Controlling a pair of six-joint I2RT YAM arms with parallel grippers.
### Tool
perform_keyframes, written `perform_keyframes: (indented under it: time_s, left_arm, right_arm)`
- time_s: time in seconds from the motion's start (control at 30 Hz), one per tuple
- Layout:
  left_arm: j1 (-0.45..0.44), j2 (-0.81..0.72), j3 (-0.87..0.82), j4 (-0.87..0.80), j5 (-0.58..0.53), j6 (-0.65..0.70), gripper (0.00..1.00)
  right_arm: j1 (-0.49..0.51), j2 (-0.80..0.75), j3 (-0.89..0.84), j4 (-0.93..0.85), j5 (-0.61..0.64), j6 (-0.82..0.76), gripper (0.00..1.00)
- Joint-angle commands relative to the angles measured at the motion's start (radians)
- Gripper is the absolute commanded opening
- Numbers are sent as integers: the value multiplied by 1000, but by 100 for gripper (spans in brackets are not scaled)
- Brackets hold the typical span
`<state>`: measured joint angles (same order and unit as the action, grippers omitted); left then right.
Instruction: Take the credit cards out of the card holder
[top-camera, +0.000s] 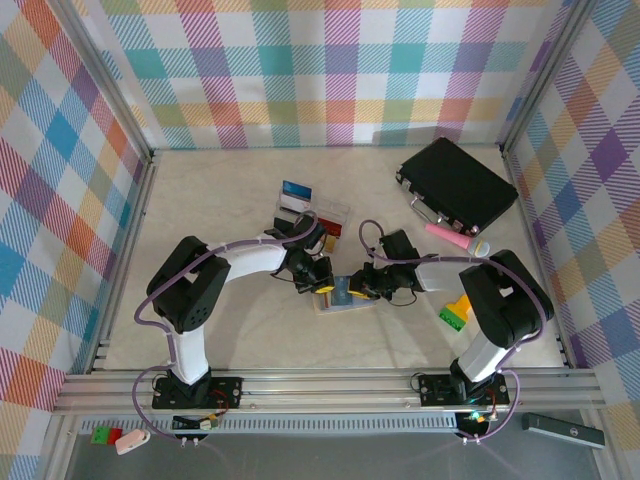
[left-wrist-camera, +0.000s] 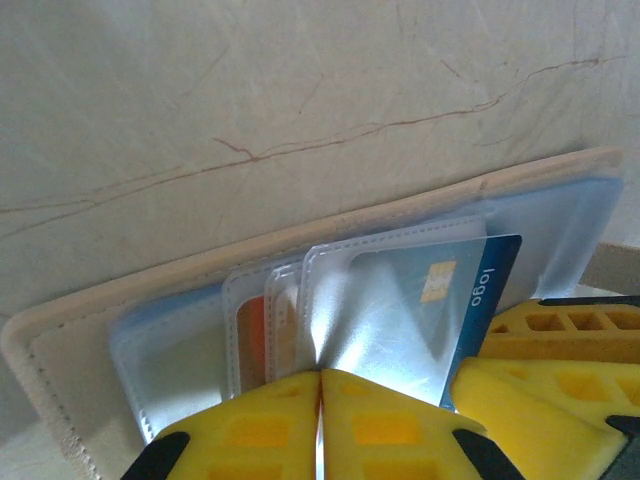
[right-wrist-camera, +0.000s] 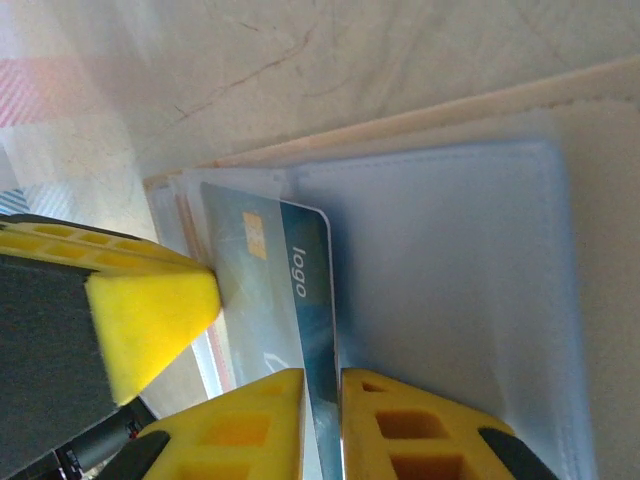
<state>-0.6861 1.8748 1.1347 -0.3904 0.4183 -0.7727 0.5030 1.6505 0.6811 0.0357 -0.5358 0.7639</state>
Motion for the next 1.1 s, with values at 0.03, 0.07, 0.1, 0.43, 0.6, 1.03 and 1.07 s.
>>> perform_keyframes:
  time_s: [0.03,0.07,0.1,0.43,0.6,1.03,1.07]
  left_arm:
    - [-13,17,-36,-40,-47,-17,9]
    - [-13,17,-36,-43,-51,-15,9]
    - [-13,18,-36,-47,-54,-14,9]
    - [-12,-6,-52,-37,-60,-15,11]
    - [-12,-33,-53,-5,-45,-19,14]
    - [123,-373,-124,103,15,-59,41]
    - [146,-411,-142,104,27,-59,45]
  right_arm:
    - [-8,-16,-11,46,-15,14,14]
    - [-7,-21,-15,43,-6,13,13]
    - [-7,-27,-17,38,4,12,11]
    - [-20,-159,-52,-120,182,-84,7]
    - [-26,-241,-68,-161,214,-122,5]
    - [-27,-516,-54,-58,111,-165,2]
    - [-27,-507,-42,-38,87,-156,2]
